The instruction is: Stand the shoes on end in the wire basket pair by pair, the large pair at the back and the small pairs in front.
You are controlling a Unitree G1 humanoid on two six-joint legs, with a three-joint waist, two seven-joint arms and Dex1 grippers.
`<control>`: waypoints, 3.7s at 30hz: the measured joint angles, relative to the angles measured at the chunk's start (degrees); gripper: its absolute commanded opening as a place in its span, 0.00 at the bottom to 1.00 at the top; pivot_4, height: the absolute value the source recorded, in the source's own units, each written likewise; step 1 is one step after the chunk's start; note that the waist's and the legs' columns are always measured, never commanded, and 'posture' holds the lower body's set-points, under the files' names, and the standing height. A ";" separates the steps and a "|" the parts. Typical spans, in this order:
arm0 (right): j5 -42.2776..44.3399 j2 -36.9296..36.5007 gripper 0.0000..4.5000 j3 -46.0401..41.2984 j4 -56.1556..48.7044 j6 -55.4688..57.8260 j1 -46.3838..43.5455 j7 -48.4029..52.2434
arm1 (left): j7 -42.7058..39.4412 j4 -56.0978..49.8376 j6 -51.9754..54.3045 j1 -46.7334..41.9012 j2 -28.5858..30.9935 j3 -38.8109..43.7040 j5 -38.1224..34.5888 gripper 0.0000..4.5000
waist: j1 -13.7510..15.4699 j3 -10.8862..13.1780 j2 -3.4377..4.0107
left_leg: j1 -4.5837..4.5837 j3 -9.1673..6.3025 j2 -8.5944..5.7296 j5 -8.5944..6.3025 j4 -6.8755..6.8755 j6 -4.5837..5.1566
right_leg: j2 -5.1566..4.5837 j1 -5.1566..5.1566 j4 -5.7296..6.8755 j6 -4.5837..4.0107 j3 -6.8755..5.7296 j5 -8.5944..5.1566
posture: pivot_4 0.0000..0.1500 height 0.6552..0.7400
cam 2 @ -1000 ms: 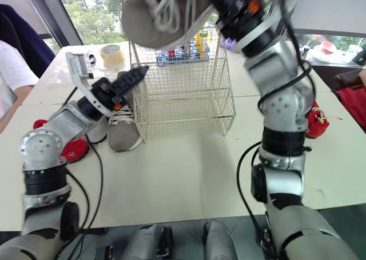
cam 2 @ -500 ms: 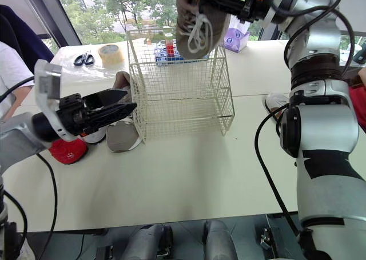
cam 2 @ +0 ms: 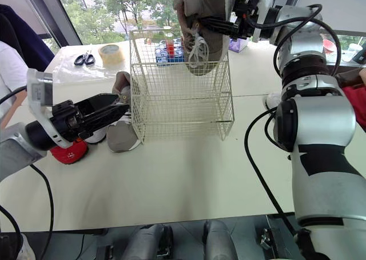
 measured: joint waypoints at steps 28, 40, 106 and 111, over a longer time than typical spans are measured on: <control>-5.50 -5.41 0.98 -5.38 1.15 4.33 2.32 -4.78 | -0.81 4.46 -2.04 -2.35 -2.80 -5.91 5.43 0.80 | 0.19 0.01 0.02 | 0.01 0.02 -0.02 0.03 0.02 -0.01 | 0.03 0.02 0.05 -0.03 0.00 0.03 | 1.00 1.00; 0.55 -18.01 0.98 -6.47 -18.93 13.31 12.09 9.59 | 6.02 25.01 4.29 -18.59 8.94 -2.51 7.81 0.80 | 0.12 -0.01 0.00 | 0.15 -0.01 0.03 0.03 0.02 0.01 | 0.12 0.15 0.15 0.00 -0.03 0.02 | 1.00 1.00; 54.15 -21.24 1.00 -15.17 -101.27 66.14 56.00 -24.11 | -3.10 95.11 -69.22 -80.80 -29.23 -14.35 73.98 0.09 | 3.39 0.18 -0.73 | -1.33 0.30 -0.07 -0.32 1.23 0.71 | -0.04 -0.54 0.04 0.58 -0.27 0.50 | 1.00 1.00; 57.11 -21.72 1.00 -18.28 -102.15 66.89 57.38 -28.70 | 3.51 94.46 -80.10 -73.36 -34.24 -19.65 81.05 0.09 | 2.05 0.18 -0.73 | -1.02 0.28 0.03 -0.33 1.05 0.73 | -0.03 -0.42 0.05 0.55 -0.24 0.52 | 1.00 1.00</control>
